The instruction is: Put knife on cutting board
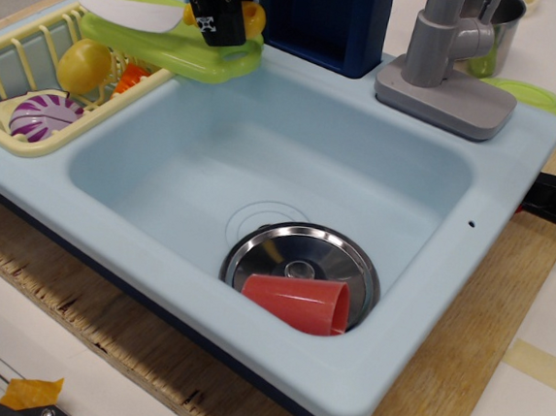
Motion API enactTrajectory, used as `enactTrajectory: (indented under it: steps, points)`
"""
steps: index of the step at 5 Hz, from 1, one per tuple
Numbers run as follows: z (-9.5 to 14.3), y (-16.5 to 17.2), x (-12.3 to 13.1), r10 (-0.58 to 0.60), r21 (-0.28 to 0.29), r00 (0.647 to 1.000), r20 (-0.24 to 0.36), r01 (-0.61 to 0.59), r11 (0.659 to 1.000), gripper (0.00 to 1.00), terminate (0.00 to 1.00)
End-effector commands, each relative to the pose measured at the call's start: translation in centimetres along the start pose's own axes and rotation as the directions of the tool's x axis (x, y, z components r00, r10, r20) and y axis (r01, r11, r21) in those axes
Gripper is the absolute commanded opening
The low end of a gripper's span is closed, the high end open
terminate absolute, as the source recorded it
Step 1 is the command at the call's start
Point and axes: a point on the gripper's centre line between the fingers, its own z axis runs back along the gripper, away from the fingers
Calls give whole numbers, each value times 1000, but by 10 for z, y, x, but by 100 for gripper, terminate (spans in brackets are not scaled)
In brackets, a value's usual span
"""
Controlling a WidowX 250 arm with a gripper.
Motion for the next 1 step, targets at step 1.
enactTrajectory:
  steps: [1]
  points:
    - [12, 12, -3, 0, 52, 1000, 9, 0, 999, 100, 100]
